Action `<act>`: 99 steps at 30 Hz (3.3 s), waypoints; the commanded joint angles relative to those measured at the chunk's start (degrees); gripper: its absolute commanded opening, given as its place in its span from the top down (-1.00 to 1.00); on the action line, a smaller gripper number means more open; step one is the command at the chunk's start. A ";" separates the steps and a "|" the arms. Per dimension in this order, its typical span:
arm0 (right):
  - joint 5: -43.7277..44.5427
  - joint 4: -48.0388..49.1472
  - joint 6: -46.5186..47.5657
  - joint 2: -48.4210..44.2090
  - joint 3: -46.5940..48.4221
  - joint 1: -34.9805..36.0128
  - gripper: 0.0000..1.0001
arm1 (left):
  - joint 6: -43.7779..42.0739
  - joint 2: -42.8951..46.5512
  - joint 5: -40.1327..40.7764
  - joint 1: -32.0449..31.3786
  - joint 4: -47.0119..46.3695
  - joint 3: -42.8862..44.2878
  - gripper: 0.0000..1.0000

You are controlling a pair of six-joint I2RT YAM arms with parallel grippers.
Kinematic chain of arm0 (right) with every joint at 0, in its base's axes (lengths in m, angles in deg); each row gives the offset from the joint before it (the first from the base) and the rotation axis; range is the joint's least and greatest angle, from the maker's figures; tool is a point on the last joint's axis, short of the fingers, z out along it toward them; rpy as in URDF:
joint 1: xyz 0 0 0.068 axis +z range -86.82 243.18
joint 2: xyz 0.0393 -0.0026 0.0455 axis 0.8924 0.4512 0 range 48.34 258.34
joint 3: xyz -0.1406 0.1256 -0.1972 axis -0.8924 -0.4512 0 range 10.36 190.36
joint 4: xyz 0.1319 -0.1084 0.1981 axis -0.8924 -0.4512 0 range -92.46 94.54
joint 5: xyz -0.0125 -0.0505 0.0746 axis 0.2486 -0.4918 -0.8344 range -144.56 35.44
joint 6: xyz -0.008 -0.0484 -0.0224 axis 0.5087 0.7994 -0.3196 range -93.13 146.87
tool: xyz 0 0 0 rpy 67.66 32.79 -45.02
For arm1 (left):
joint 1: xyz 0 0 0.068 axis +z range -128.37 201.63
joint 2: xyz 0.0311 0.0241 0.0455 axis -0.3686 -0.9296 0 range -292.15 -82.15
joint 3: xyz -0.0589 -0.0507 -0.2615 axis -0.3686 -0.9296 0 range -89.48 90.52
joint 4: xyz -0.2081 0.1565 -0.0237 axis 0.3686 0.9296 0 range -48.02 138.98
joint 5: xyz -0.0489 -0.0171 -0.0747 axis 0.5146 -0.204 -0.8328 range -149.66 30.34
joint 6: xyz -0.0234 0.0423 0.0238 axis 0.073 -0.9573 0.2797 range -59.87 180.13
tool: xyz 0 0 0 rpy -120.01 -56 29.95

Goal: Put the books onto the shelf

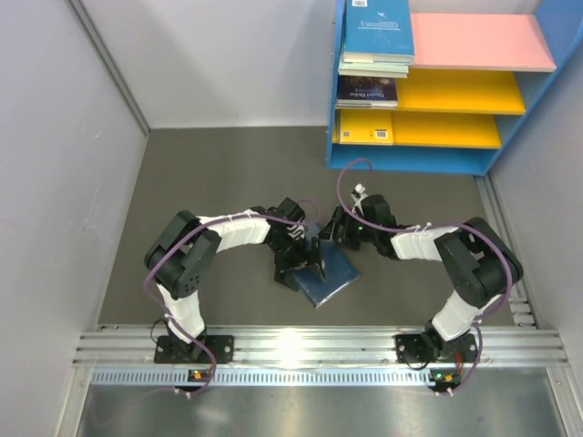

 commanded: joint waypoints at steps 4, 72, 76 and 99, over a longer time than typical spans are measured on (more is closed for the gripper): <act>-23.97 -34.13 8.93 -2.79 -2.80 8.62 -0.36 | -5.54 1.88 17.18 2.98 -15.20 4.33 -0.84; -11.93 -1.54 -8.46 -0.07 -17.21 -7.55 -0.27 | -17.68 10.32 -0.76 -7.75 7.49 7.85 -0.58; -12.11 0.83 -9.52 -0.33 -17.92 -7.46 -0.27 | -14.34 14.80 11.81 -2.65 9.23 10.92 -0.68; 0.74 -17.71 -7.93 7.03 6.85 12.92 -0.92 | -4.95 14.81 11.43 11.09 6.54 -13.14 -0.79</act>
